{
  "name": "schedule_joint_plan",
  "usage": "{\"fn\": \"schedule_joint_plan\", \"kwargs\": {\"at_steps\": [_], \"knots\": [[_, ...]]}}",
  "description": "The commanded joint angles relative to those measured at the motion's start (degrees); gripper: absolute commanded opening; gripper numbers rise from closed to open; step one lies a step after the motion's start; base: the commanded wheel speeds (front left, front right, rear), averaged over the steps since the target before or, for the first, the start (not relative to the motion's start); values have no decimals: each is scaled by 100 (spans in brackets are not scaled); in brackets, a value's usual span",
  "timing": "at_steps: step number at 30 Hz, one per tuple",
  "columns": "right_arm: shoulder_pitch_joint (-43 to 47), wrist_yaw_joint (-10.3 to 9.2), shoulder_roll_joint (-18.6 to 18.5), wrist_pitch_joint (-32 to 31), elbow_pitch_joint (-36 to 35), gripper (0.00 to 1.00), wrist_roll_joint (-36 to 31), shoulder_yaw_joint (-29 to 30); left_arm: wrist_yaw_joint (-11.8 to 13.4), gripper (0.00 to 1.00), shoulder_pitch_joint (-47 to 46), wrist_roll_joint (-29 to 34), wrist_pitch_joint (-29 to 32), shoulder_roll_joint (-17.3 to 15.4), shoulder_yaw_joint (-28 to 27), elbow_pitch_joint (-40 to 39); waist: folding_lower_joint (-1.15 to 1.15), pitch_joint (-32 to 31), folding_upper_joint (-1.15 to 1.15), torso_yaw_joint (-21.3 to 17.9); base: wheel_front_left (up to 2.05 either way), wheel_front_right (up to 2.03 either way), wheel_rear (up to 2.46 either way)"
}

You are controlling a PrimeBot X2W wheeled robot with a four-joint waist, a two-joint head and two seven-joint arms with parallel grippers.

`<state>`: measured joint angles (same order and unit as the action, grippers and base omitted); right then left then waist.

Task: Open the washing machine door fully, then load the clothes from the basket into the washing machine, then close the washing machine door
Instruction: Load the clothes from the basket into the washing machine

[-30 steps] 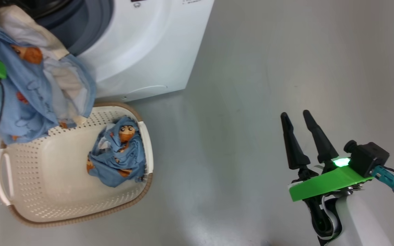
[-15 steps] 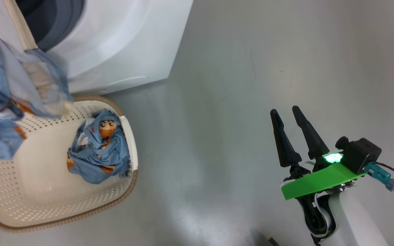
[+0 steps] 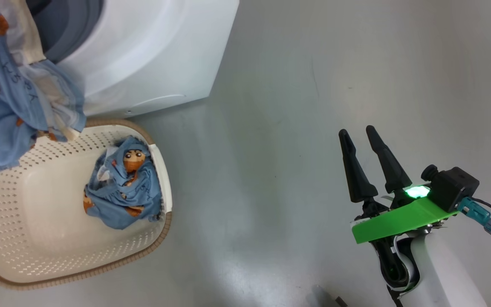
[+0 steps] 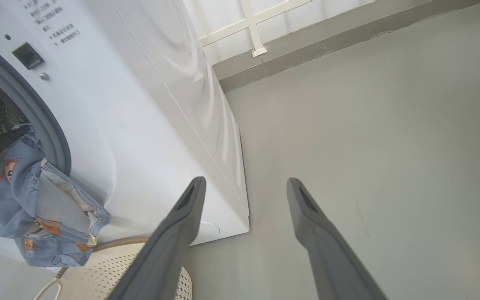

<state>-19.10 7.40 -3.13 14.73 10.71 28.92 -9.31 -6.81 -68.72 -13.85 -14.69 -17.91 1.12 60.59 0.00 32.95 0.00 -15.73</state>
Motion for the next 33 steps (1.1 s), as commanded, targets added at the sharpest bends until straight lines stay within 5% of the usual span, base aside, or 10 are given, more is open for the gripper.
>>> {"fn": "schedule_joint_plan", "kwargs": {"at_steps": [1, 12, 33], "knots": [[74, 9, 24, 27, -116, 100, 41, -91, -8, 100, -104, 77, -30, -241, -12, 14, 0, -45, 0, 47, 0, 0, 0], [64, 9, 24, 27, -115, 100, -21, -12, -49, 100, -146, -46, -30, -109, -6, 144, 0, -156, 0, 156, 0, 0, 0], [351, 9, -125, 27, -5, 100, -309, 269, -67, 100, 2664, -149, -30, 629, -678, -2540, 0, -914, 0, 675, 0, 0, 0]]}}
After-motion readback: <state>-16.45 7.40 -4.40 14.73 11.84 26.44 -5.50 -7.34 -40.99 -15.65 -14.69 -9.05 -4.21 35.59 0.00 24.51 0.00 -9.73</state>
